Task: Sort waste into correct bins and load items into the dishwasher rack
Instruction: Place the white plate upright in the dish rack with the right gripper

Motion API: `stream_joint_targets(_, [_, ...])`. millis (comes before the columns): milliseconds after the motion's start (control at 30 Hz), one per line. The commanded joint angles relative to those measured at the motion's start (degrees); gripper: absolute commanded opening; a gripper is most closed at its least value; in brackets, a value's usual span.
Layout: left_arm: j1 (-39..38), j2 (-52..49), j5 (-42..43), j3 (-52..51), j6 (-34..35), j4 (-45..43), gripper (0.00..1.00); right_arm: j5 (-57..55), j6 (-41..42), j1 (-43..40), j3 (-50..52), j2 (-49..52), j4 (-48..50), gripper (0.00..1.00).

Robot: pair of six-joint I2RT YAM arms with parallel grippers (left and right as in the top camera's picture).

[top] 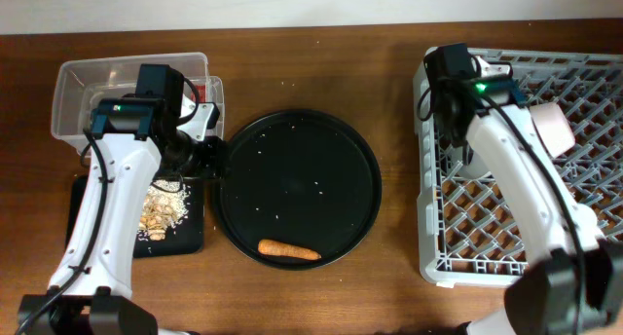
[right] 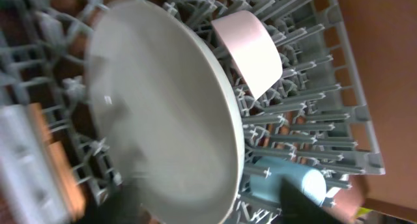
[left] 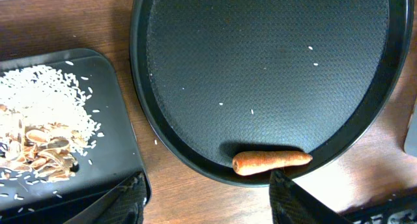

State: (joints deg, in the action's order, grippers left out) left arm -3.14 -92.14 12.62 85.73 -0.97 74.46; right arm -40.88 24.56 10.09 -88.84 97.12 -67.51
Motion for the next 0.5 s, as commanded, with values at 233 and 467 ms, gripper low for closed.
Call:
stream_joint_targets(233, [-2.82, 0.44, 5.6, -2.86, 17.7, 1.03, 0.99, 29.2, -4.68, -13.81, 0.33, -14.93, -8.63, 0.98])
stream_joint_targets(467, [-15.85, 0.39, 8.61, -15.1, 43.36, -7.06, 0.99, 34.51, -4.81, -22.36, 0.39, -14.25, -13.7, 0.98])
